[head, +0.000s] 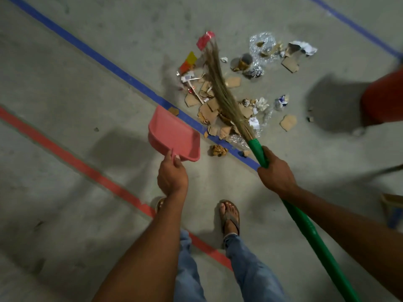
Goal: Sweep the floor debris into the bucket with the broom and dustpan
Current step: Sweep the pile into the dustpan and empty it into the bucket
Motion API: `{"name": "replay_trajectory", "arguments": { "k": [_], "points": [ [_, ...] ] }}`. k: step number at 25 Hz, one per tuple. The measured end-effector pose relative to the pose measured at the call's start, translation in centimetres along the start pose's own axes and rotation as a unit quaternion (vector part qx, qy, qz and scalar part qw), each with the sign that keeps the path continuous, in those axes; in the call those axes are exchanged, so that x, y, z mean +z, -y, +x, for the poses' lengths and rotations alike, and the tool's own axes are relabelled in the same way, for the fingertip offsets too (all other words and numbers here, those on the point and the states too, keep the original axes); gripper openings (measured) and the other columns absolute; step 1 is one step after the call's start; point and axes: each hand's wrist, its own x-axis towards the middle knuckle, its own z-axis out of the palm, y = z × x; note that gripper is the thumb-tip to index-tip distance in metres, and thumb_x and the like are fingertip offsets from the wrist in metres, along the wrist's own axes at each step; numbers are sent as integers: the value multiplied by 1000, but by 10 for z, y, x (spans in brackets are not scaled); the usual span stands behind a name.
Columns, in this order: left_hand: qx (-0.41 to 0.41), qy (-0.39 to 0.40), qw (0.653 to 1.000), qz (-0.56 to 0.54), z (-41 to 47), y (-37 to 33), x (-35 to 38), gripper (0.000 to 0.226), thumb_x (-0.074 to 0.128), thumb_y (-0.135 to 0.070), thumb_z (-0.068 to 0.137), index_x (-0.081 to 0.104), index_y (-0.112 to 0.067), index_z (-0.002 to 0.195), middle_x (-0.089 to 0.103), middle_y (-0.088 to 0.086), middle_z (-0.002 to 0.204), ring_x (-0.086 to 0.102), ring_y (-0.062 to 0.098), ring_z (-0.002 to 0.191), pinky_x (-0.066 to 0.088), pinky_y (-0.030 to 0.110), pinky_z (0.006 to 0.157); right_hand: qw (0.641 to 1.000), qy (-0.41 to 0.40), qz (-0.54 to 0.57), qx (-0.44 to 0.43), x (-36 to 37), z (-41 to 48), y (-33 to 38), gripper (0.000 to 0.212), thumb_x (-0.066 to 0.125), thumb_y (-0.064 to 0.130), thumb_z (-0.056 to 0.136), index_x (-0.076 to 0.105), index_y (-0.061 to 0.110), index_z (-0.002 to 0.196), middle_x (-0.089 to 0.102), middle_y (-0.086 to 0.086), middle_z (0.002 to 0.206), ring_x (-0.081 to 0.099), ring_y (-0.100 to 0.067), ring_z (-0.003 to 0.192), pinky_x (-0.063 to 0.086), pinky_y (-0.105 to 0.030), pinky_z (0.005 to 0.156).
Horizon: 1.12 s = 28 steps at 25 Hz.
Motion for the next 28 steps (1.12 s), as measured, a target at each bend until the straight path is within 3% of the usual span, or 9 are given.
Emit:
{"name": "replay_trajectory", "arguments": {
  "k": [5, 9, 11, 14, 17, 20, 23, 25, 28],
  "points": [
    [-25, -55, 997, 42, 42, 24, -26, 41, 53, -26, 103, 59, -24, 144, 69, 16, 121, 65, 41, 106, 48, 45, 78, 997, 74, -7, -29, 59, -7, 62, 80, 55, 21, 86, 19, 41, 156, 65, -7, 107, 66, -22, 81, 61, -43, 72],
    [-19, -60, 996, 67, 86, 77, -62, 41, 54, -25, 103, 59, -21, 143, 68, 17, 124, 64, 42, 110, 50, 46, 81, 988, 144, -14, -49, 142, 18, 140, 73, 53, 23, 83, 32, 31, 153, 66, -11, 114, 65, -28, 94, 59, -44, 80],
    [5, -44, 995, 88, 106, 95, -70, 40, 55, -26, 102, 61, -23, 142, 69, 15, 124, 64, 41, 110, 51, 45, 80, 986, 167, 18, 1, 171, 42, 164, 60, 52, 22, 85, 42, 21, 144, 64, -10, 111, 66, -28, 91, 61, -41, 71],
    [53, -19, 995, 85, 130, 99, -66, 38, 57, -24, 102, 63, -22, 140, 70, 16, 123, 66, 41, 109, 51, 43, 82, 977, 114, 111, 139, 176, 86, 168, 45, 54, 25, 87, 50, 13, 130, 64, -11, 109, 68, -29, 89, 62, -39, 63],
    [88, 13, 992, 84, 140, 82, -53, 38, 58, -25, 102, 64, -22, 139, 71, 13, 125, 66, 40, 111, 50, 42, 84, 965, 14, 156, 211, 147, 103, 144, 51, 55, 36, 90, 47, 12, 134, 65, -13, 123, 66, -36, 106, 59, -48, 88],
    [105, 49, 990, 81, 133, 55, -42, 39, 56, -29, 102, 61, -26, 141, 70, 11, 127, 65, 38, 112, 50, 42, 84, 967, -62, 144, 200, 106, 73, 117, 58, 50, 18, 87, 39, 20, 144, 64, -12, 123, 64, -37, 106, 56, -47, 86],
    [126, 62, 988, 69, 122, 26, -37, 40, 56, -30, 102, 61, -28, 142, 69, 10, 127, 65, 37, 112, 49, 42, 83, 969, -100, 171, 150, 73, 24, 97, 56, 50, 8, 87, 40, 29, 138, 63, -6, 96, 65, -27, 75, 55, -39, 62],
    [145, 58, 985, 74, 115, 14, -41, 39, 55, -29, 103, 60, -29, 142, 70, 9, 125, 66, 37, 108, 49, 42, 80, 976, -95, 143, 130, 65, -3, 92, 64, 54, 11, 92, 31, 34, 148, 61, -4, 92, 64, -24, 69, 55, -37, 55],
    [139, 21, 987, 77, 109, 9, -53, 39, 56, -27, 103, 61, -27, 141, 70, 10, 119, 67, 39, 100, 49, 43, 75, 992, -38, 79, 91, 77, -19, 102, 79, 57, 23, 92, 15, 38, 158, 64, -5, 101, 66, -21, 74, 61, -41, 64]
  ]
}}
